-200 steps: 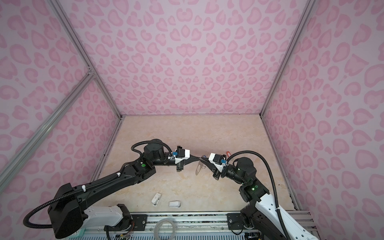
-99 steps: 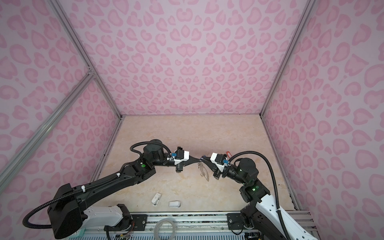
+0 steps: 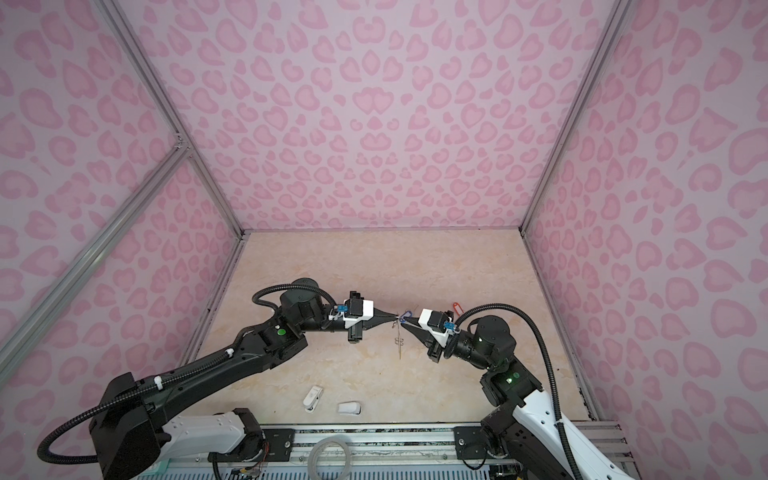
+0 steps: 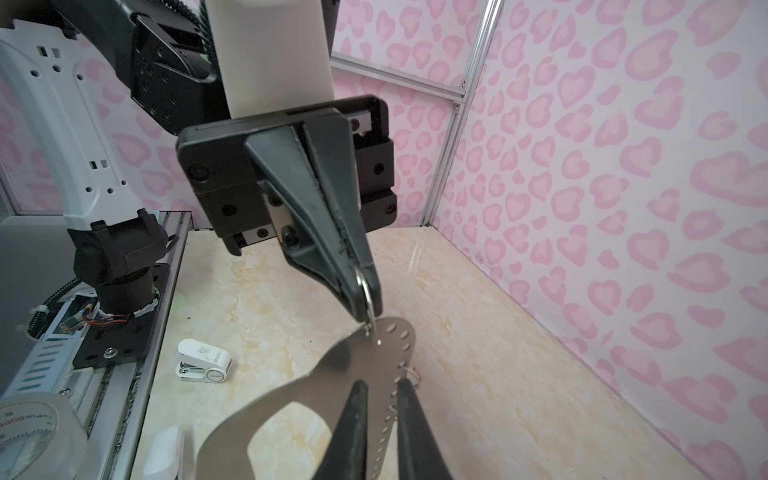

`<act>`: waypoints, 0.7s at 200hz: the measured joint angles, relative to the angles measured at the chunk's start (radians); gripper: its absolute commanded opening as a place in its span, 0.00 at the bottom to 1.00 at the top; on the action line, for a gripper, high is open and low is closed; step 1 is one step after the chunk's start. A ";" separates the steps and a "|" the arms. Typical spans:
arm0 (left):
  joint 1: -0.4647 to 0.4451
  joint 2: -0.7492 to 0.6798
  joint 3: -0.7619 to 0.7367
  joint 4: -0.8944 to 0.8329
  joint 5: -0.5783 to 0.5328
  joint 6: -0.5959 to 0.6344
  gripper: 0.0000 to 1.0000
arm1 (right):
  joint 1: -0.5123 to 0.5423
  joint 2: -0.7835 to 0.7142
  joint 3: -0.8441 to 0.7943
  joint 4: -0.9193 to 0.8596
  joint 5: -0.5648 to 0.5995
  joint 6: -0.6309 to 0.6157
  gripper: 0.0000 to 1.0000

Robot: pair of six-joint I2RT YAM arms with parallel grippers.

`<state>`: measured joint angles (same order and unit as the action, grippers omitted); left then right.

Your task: Put the keys on the keyring

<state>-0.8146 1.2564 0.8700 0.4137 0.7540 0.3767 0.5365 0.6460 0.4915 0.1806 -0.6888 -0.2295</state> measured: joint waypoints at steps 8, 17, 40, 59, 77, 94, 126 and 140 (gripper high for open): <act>0.000 0.000 0.000 0.000 0.000 0.000 0.03 | 0.000 0.000 0.000 0.001 -0.002 0.000 0.16; -0.002 0.000 0.000 0.000 0.000 0.000 0.03 | 0.000 0.001 0.000 0.004 -0.006 0.001 0.16; -0.002 0.002 0.000 0.000 0.001 -0.001 0.03 | 0.000 0.004 0.000 0.029 -0.011 0.008 0.16; -0.002 0.004 0.000 0.000 0.002 -0.001 0.03 | 0.000 0.004 0.000 0.053 -0.016 0.017 0.16; -0.002 0.006 0.000 0.001 0.005 -0.001 0.03 | 0.000 0.006 0.002 0.063 -0.019 0.023 0.16; -0.001 0.011 0.000 0.000 0.006 -0.001 0.03 | 0.000 0.007 0.002 0.070 -0.020 0.027 0.16; -0.001 0.016 0.000 0.001 0.009 -0.001 0.03 | 0.000 0.018 0.002 0.084 -0.024 0.028 0.14; 0.000 0.018 0.000 0.002 0.011 -0.001 0.03 | 0.000 0.024 0.006 0.084 -0.027 0.028 0.13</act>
<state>-0.8150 1.2743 0.8700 0.4152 0.7650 0.3756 0.5365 0.6697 0.4973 0.2649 -0.7158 -0.2016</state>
